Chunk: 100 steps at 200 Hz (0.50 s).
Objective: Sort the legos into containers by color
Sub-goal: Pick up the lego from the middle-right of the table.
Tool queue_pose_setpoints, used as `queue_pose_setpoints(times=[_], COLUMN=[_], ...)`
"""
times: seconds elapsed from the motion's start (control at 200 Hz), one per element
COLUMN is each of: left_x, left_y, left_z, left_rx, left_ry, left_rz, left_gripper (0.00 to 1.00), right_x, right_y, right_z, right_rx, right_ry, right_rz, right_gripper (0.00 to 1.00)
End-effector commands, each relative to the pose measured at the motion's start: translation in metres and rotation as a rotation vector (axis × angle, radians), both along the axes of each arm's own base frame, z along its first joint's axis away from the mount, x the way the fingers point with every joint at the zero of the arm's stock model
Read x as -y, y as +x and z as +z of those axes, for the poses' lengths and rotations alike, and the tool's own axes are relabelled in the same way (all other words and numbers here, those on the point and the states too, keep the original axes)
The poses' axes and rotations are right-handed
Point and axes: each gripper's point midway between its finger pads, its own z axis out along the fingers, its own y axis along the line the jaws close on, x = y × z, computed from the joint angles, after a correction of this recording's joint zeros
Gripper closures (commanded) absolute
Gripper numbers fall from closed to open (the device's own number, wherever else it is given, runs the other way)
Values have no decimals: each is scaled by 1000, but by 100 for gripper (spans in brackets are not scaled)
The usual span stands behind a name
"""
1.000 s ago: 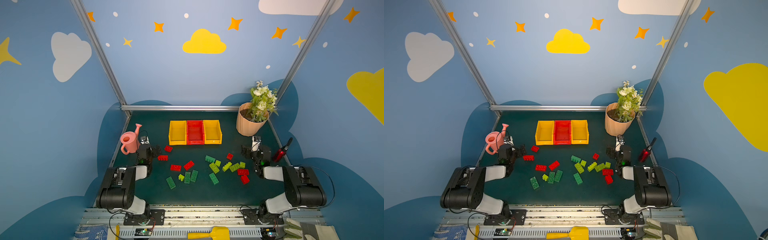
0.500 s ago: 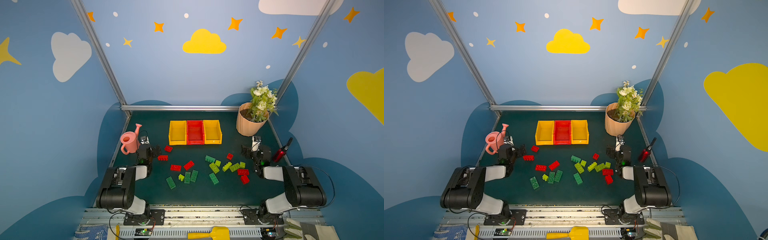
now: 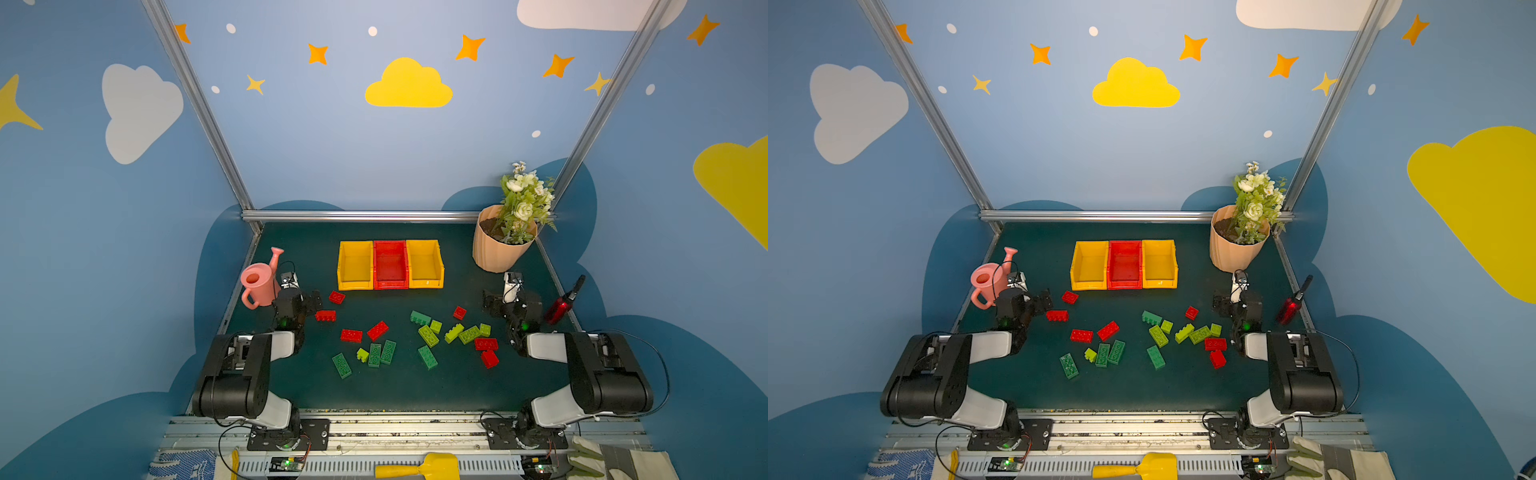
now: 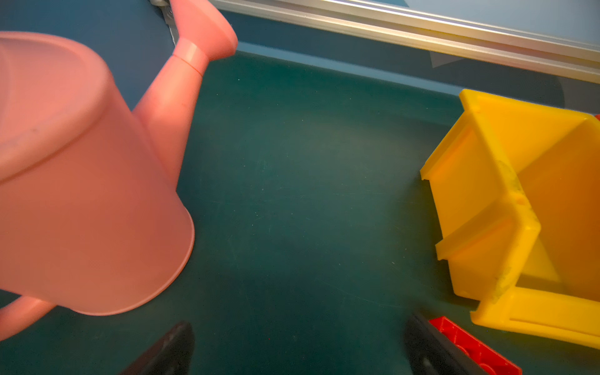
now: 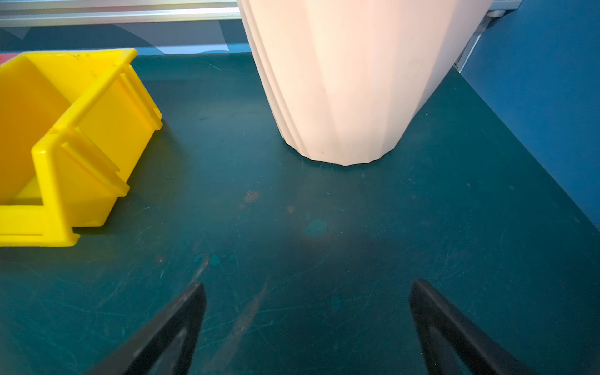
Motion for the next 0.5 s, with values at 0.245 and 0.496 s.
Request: queue_pose_setpoints(times=[0.245,0.496], left_x=[-3,-2], left_y=[5,5], left_z=[6,7], left_rx=[25,28], left_ry=[-26,-26], left_rz=[-17,-18], left_gripper=[0,0], right_x=[0,0], right_y=[6,6], right_z=[8,10], right_rx=[17,24], right_ry=[2,0], right_rz=[4,3], right_gripper=[3,3])
